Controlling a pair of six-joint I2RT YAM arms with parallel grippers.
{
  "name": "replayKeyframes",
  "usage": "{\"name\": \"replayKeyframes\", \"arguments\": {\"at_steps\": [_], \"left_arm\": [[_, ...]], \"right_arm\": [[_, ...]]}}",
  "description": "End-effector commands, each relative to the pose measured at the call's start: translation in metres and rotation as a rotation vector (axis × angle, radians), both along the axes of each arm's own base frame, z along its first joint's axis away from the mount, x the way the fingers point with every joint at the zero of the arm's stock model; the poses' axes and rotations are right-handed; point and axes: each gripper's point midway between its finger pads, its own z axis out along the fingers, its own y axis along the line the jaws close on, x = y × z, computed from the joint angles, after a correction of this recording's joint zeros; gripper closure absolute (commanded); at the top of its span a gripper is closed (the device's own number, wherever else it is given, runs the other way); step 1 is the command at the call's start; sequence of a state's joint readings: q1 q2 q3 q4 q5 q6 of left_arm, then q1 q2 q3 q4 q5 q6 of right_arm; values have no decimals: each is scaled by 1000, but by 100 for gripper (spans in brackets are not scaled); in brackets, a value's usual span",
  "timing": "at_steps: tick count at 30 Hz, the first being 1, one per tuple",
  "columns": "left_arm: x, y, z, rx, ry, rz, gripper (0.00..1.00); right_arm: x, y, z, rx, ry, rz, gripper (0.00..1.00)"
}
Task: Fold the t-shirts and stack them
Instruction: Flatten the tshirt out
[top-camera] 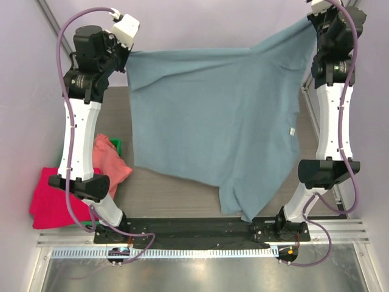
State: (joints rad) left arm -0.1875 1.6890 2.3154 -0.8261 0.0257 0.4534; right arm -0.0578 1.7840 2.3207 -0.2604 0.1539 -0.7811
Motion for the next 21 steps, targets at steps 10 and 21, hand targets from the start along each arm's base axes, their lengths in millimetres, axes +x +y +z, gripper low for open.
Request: {"name": "replayKeyframes", "arguments": {"at_steps": [10,21], "left_arm": [[-84,23,100,-63,-300,36,100],[-164,42,144,-91,-453,60,100]], "right_arm": [[-168,5,100,-62,-304,-20,99],[-308,16,152,-108,-461,-36,99]]}}
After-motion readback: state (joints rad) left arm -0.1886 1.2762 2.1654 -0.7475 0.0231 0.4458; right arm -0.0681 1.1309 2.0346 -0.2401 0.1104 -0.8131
